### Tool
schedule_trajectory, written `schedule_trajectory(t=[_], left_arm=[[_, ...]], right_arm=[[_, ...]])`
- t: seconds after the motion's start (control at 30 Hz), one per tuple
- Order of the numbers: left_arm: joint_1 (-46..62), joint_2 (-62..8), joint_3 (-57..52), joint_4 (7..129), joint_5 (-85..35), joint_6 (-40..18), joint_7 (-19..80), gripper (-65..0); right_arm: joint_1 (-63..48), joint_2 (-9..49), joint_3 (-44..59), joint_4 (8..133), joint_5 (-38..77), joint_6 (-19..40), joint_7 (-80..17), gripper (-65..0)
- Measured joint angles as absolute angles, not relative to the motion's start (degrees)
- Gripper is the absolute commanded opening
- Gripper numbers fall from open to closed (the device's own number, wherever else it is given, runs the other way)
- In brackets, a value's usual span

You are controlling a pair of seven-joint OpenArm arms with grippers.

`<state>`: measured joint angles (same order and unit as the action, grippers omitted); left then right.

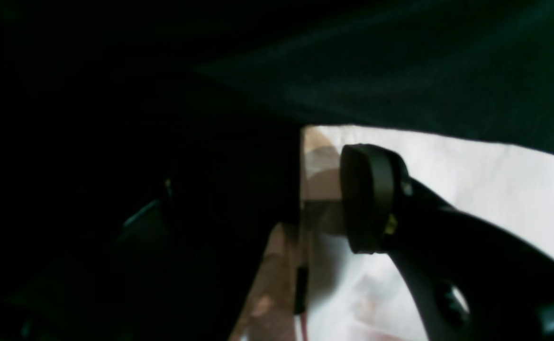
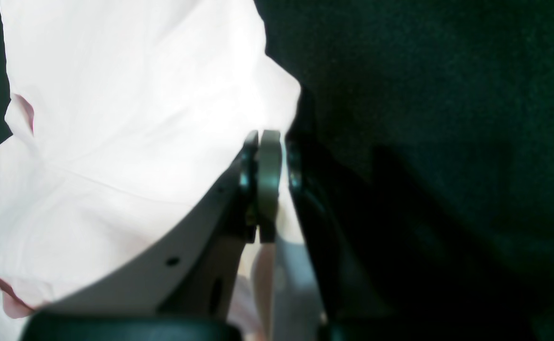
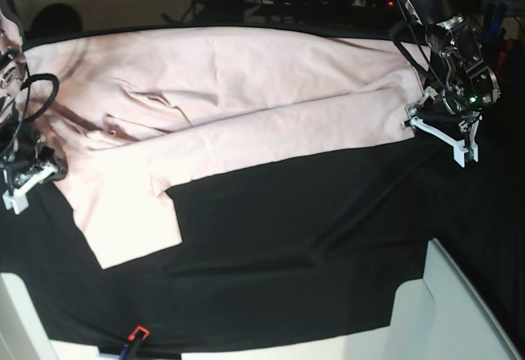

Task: Fold the T-shirt properly
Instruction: 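Release the fold and move both grippers to the shirt's hem corners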

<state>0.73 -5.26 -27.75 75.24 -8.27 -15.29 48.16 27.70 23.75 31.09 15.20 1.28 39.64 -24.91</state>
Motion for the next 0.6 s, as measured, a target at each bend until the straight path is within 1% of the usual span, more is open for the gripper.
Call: schedule_trajectory(t=[0.17,0.23,0.53,0.57,0.6], left_arm=[[0.5,-7.2,-27.6,71.1,-20.5,-15.3,48.2,-22.7],[0.3,-8.0,-27.7,69.4,-23.2,-15.2,47.1,-22.7],[-0.6,-8.0,-27.2,68.6,-23.2,-15.1,47.1,-23.5],[-0.6,-8.1,-26.0,68.6,-23.0,-14.9,46.9,-24.4],[-0.6,-8.3,-24.4,68.6,-22.8,-14.9,46.7,-27.2]], right_arm=[[27.7,23.7,31.1,15.2,1.3,39.6,-24.9,-65.0],[27.7,23.8,31.1,15.2,1.3,39.6,-24.9,-65.0],[27.6,23.8,31.1,15.2,1.3,39.7,-24.9,-65.0],[27.6,23.8,31.1,15.2,1.3,39.7,-24.9,-65.0],[27.6,23.8,31.1,15.2,1.3,39.7,-24.9,-65.0]])
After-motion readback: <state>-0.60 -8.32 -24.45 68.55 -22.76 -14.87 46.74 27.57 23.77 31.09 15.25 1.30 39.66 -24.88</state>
